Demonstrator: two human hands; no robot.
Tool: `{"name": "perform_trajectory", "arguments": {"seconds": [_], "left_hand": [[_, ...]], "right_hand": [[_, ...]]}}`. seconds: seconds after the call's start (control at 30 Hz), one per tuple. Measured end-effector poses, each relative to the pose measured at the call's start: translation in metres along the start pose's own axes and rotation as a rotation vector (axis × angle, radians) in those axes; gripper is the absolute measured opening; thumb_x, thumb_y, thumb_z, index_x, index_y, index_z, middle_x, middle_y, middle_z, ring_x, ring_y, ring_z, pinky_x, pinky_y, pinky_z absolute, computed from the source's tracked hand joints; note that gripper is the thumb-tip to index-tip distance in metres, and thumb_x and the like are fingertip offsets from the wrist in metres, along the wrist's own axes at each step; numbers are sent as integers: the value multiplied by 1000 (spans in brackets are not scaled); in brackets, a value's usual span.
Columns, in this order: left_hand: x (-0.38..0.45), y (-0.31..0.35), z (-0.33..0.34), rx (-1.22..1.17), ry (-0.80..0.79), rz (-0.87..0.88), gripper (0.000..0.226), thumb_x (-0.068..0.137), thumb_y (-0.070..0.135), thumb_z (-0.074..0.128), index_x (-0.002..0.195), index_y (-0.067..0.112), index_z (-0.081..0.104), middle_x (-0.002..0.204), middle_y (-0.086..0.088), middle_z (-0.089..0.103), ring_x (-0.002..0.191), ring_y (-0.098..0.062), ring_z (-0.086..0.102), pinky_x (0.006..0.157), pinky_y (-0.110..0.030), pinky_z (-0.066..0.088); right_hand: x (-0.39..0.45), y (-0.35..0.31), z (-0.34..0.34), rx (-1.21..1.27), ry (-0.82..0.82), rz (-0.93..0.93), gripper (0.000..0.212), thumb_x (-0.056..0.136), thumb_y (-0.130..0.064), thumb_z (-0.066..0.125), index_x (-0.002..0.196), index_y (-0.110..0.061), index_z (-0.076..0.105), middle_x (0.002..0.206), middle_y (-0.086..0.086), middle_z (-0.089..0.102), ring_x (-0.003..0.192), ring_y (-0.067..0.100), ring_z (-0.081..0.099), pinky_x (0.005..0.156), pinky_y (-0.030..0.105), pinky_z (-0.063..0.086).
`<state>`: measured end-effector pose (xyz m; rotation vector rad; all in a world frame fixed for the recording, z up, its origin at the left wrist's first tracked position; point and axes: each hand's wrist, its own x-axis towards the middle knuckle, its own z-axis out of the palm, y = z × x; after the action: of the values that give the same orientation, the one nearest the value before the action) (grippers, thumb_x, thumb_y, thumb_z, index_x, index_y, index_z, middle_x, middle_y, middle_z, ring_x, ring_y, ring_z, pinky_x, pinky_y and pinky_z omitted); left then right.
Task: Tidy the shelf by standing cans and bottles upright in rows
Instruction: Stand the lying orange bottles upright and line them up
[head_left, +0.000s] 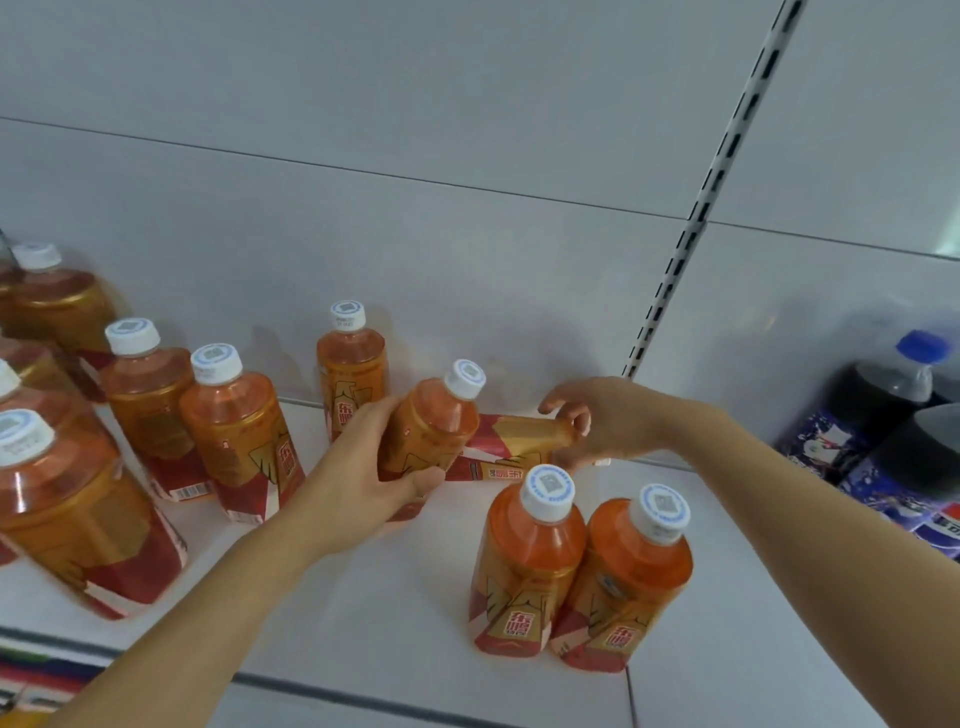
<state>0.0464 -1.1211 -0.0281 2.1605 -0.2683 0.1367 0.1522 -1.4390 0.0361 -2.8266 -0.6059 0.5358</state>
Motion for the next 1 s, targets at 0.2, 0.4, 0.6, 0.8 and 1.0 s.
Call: {"name": "perform_trajectory", "arguments": {"seconds": [0.2, 0.4, 0.6, 0.8, 1.0], "left_hand": [[-5, -8, 6, -222, 31, -125, 72, 81, 58, 82, 129, 82, 33, 137, 33, 60, 129, 7, 57, 110, -32, 48], [-11, -3, 9, -199, -1, -136, 78, 80, 51, 82, 136, 67, 30, 118, 55, 56, 112, 30, 52, 88, 0, 44], [-13, 4, 5, -23, 137, -159, 82, 82, 47, 85, 141, 68, 33, 146, 21, 55, 128, -6, 58, 109, -36, 51], [-13, 14, 6, 219, 119, -127, 91, 89, 56, 75, 159, 47, 16, 156, 14, 51, 139, -17, 56, 107, -42, 50], [-27, 26, 2, 437, 316, -91, 107, 82, 63, 78, 163, 19, 24, 163, -4, 33, 150, -26, 38, 117, -50, 45]], "right_hand": [[-15, -21, -33, 30, 244, -78, 65, 69, -69, 83, 126, -47, 62, 108, -26, 70, 100, -3, 65, 90, 28, 52], [-4, -62, -43, 16, 373, -184, 62, 70, -70, 85, 122, -43, 64, 105, -16, 68, 93, 3, 63, 82, 30, 53], [8, -85, -41, -102, 272, -173, 69, 89, -68, 71, 146, -34, 50, 133, -2, 67, 107, 19, 62, 94, 40, 54], [-2, -82, -36, -142, 197, -145, 91, 94, -76, 56, 167, -39, 15, 163, 1, 49, 138, 28, 57, 109, 41, 44], [-28, -94, -59, -356, 315, -201, 97, 90, -88, 35, 170, -39, 9, 173, -3, 29, 158, 23, 25, 125, 45, 29]]}}
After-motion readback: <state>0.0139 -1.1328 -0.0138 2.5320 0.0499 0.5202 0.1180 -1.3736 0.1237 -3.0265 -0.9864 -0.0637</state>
